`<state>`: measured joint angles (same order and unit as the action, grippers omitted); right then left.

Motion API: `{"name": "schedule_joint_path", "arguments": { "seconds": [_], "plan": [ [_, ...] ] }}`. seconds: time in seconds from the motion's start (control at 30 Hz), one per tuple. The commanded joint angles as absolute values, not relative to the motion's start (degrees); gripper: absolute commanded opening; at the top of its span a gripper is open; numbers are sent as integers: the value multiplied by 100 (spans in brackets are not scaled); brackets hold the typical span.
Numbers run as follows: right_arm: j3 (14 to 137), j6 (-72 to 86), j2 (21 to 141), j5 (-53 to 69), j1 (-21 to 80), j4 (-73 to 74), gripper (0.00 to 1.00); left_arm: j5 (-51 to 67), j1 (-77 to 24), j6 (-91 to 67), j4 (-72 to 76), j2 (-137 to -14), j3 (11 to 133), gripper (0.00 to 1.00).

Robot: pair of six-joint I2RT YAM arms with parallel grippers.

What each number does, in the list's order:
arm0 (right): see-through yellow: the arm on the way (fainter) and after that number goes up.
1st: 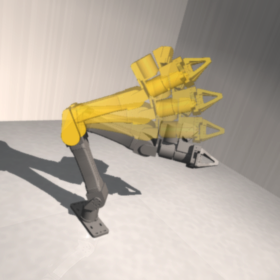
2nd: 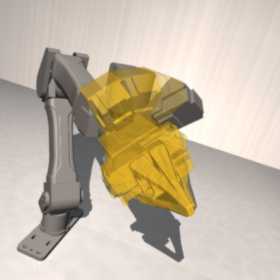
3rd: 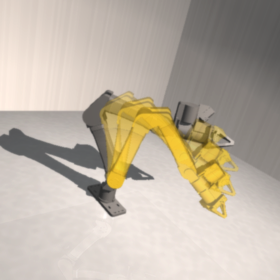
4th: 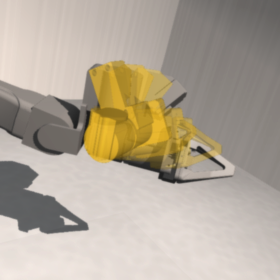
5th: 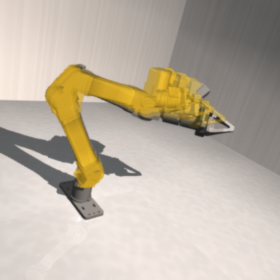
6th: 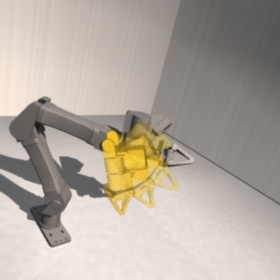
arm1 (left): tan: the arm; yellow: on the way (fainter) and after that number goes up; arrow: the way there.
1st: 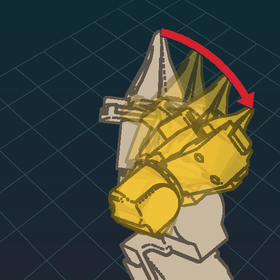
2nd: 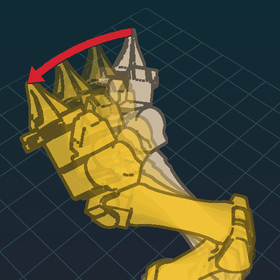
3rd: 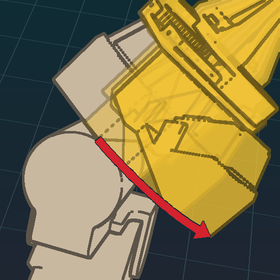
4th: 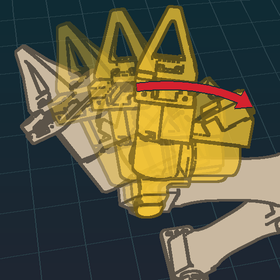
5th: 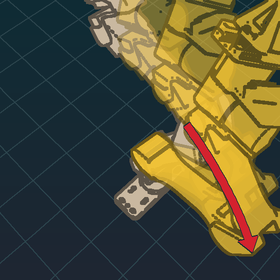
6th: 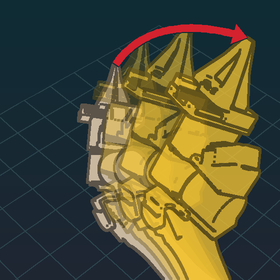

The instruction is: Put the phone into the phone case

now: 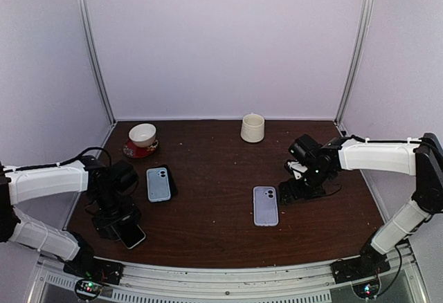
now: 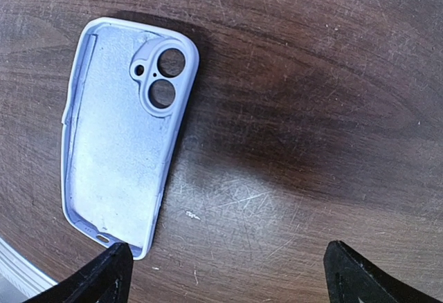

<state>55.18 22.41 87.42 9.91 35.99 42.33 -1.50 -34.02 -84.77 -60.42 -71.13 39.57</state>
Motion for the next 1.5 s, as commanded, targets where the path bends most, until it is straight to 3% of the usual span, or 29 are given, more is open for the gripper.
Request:
{"name": "schedule_joint_path", "arguments": {
  "seconds": [0.0, 1.03, 1.3, 1.47],
  "plan": [
    [5654, 2208, 8662, 769, 3621, 4374, 100, -136, -3468, -8503, -5850, -7384, 4031, 98],
    [5691, 2167, 8661, 618, 3689, 4516, 99, -487, -3531, -8225, -5586, -7511, 4398, 98],
    [6444, 1719, 8855, 448, 4598, 4202, 99, -500, -3524, -7823, -4962, -7590, 4209, 98],
    [7075, 1563, 9434, 675, 5175, 3600, 99, -404, -3524, -7488, -4666, -7911, 4259, 89]
  ]
}}
